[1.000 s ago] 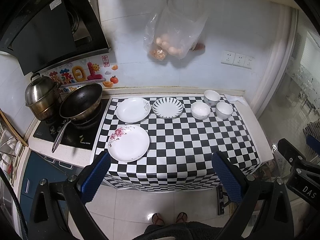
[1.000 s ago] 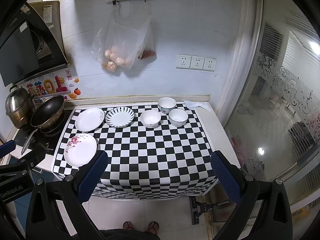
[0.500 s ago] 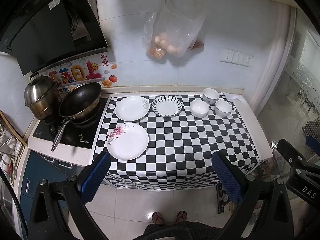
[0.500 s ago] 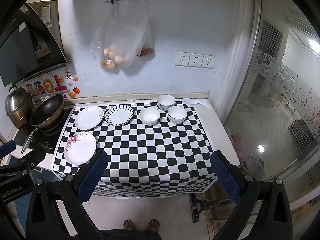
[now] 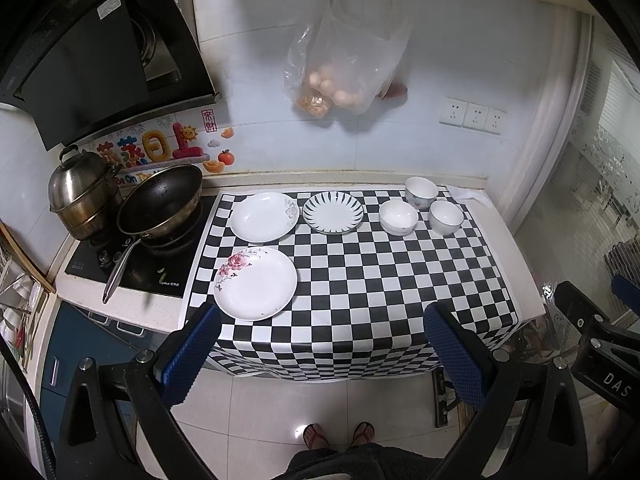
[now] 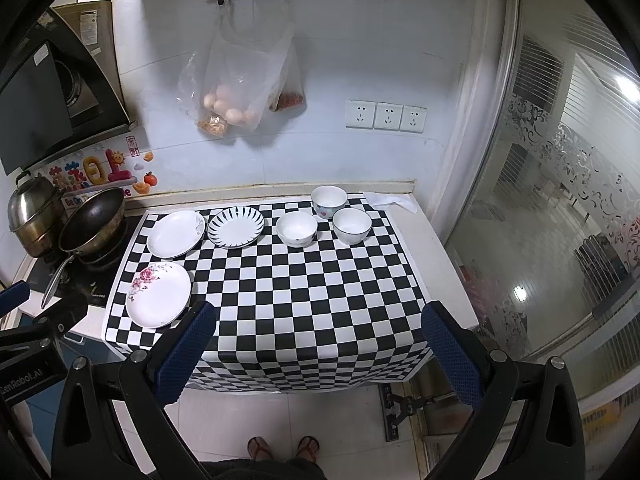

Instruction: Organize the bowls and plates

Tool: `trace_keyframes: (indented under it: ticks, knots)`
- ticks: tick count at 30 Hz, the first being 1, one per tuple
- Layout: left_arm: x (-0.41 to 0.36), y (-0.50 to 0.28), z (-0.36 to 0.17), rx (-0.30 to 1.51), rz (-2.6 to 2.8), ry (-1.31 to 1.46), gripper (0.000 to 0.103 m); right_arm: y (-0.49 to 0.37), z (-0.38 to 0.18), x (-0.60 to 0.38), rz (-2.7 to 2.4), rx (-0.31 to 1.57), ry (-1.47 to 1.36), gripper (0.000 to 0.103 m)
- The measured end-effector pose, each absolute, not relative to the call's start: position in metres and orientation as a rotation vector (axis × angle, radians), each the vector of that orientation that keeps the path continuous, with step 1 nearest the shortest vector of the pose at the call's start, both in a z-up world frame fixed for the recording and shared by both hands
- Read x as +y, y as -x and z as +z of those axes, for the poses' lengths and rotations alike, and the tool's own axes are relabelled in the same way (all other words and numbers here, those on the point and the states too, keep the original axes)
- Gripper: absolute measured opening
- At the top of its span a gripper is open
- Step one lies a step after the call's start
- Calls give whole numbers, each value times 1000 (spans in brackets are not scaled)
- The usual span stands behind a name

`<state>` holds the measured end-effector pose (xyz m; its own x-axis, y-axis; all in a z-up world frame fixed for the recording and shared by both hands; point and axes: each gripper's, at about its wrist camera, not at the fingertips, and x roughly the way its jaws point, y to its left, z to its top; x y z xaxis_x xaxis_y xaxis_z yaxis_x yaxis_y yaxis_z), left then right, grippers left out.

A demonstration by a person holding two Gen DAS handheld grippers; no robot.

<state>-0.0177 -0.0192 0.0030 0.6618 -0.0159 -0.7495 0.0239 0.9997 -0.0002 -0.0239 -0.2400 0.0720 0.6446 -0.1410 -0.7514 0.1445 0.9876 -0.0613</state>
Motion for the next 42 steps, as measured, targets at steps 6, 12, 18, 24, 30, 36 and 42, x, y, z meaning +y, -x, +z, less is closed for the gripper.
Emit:
trace_keyframes:
  ticks: [6, 12, 18, 24, 30, 36, 42]
  knots:
    - [-20, 18, 3, 844, -22, -10, 103, 23, 71, -241, -165, 857, -5, 103]
    - [-19, 16, 1, 841, -21, -14, 103, 23, 71, -241, -164, 857, -6, 103]
    - [-19, 10, 5, 840, -22, -15, 103, 20, 72, -241, -164, 852, -9, 103]
    - [-21, 6, 7, 833, -23, -21, 103, 18, 74, -242, -164, 844, -13, 103]
    - [-23, 6, 9, 820, -19, -28, 103, 16, 74, -244, -157, 842, -24, 103]
    - [-25, 6, 8, 817, -15, -30, 103, 11, 73, -249, -145, 836, -34, 103]
    - [-24, -7, -11, 811, 37, -4, 103, -10, 51, -260, -82, 854, -92, 103]
